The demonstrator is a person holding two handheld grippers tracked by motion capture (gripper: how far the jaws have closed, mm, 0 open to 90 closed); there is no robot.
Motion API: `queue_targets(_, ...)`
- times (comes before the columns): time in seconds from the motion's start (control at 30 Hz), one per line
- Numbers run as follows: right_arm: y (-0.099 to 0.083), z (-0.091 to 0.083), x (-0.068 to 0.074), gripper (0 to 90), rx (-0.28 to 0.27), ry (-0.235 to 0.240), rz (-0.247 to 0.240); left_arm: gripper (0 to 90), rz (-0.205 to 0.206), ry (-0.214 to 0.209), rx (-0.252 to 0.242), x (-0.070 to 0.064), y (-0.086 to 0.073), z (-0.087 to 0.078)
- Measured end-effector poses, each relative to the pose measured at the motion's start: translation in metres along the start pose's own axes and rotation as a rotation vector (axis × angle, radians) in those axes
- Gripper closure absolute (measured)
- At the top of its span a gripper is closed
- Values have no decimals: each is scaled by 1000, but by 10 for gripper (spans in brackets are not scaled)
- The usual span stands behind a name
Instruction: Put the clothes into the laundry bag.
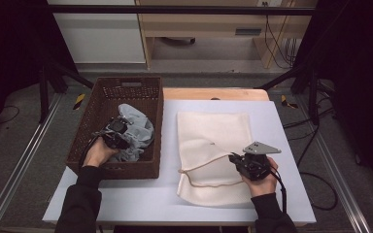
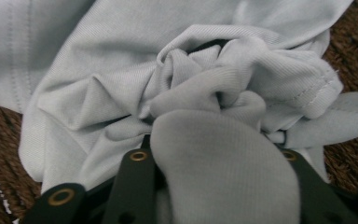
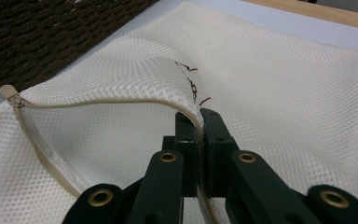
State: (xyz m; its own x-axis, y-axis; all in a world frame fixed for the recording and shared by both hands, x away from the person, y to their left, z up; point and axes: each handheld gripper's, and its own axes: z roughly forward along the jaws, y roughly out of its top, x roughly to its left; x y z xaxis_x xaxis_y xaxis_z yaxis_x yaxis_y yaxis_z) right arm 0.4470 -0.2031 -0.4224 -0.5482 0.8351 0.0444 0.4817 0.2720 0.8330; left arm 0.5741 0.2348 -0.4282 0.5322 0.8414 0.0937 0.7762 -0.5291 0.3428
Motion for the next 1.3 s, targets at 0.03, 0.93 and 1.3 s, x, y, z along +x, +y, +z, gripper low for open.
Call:
queue_targets(0.03,0,0,0,866,2,1,5,672,1,3,-11,0,0,-1)
queue_targets(0.93,0,-1,0,869,-5,3,7,705,-98,149,-760,4,-30,-76)
queue_targets(1.3,0,-2,-1,870,-6,0,7,706,-47,212,-933,-11,-27,-130)
